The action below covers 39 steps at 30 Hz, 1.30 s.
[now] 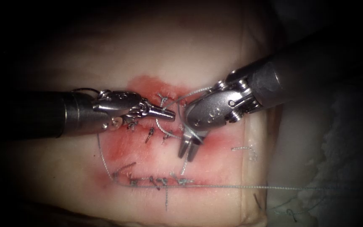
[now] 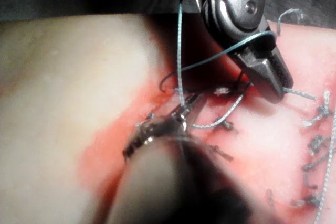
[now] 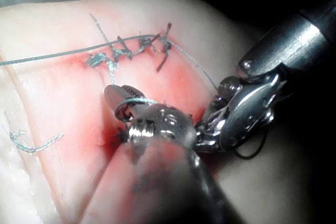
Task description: Wound Closure
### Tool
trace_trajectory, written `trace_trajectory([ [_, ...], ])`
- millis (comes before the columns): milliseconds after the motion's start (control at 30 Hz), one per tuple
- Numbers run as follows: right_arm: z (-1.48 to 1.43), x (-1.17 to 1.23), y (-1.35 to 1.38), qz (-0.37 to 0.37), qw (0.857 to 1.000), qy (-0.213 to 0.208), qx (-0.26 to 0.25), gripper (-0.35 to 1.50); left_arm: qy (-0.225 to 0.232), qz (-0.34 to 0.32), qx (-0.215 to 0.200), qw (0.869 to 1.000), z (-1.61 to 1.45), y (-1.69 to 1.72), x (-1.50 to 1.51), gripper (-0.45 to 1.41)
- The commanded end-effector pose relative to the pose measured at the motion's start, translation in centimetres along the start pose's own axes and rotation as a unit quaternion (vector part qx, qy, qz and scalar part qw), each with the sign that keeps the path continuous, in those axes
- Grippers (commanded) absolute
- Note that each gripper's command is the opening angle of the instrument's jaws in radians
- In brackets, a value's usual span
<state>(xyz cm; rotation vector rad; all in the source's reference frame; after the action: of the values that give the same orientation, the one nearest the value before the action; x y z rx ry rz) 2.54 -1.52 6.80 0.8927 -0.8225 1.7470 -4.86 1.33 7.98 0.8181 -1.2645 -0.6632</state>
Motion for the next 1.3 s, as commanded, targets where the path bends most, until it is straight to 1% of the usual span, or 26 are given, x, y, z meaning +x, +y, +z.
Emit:
trace_trajectory([
  [33,0.03,-0.01,-0.09,-0.002,1.0,0.0,0.002,0.24,-0.001,0.001,0.001,1.0,0.06,0.06,-0.03,-0.45],
  [333,0.03,-0.01,-0.05,-0.004,1.0,-0.001,-0.002,0.24,0.0,0.001,0.002,1.0,0.06,0.06,-0.03,-0.45],
  [500,0.02,-0.01,0.01,-0.006,1.0,-0.001,-0.008,0.27,0.0,0.002,0.002,1.0,0.06,0.06,-0.03,-0.45],
  [667,0.04,-0.01,0.02,-0.005,1.0,0.008,-0.016,0.26,0.001,0.002,0.003,1.0,0.06,0.06,-0.03,-0.45],
  [900,0.05,-0.02,0.02,-0.008,1.0,0.006,-0.022,0.26,0.002,0.002,0.004,1.0,0.06,0.06,-0.03,-0.45],
  [933,0.05,-0.03,0.02,-0.008,1.0,0.007,-0.023,0.17,0.002,0.002,0.004,1.0,0.06,0.06,-0.03,-0.45],
  [967,0.05,-0.03,0.02,-0.007,1.0,0.009,-0.023,-0.05,0.002,0.002,0.004,1.0,0.06,0.05,-0.03,-0.45],
  [1000,0.05,-0.03,0.02,-0.007,1.0,0.011,-0.025,-0.15,0.002,0.002,0.005,1.0,0.06,0.05,-0.03,-0.45],
  [1133,0.04,-0.04,0.0,-0.004,0.999,0.015,-0.028,-0.35,0.004,0.002,0.007,1.0,0.05,0.05,-0.02,-0.45],
  [1200,0.01,-0.05,-0.02,0.002,1.0,0.019,-0.015,-0.35,0.003,0.002,0.009,1.0,0.05,0.04,-0.02,-0.45],
  [1233,-0.03,-0.03,-0.01,0.015,1.0,0.026,0.003,-0.35,0.005,0.003,0.009,1.0,0.03,0.03,-0.01,-0.45],
  [1300,-0.06,0.0,-0.01,0.021,0.999,0.026,0.017,-0.35,0.009,0.003,0.009,1.0,0.02,0.03,-0.01,-0.45],
])
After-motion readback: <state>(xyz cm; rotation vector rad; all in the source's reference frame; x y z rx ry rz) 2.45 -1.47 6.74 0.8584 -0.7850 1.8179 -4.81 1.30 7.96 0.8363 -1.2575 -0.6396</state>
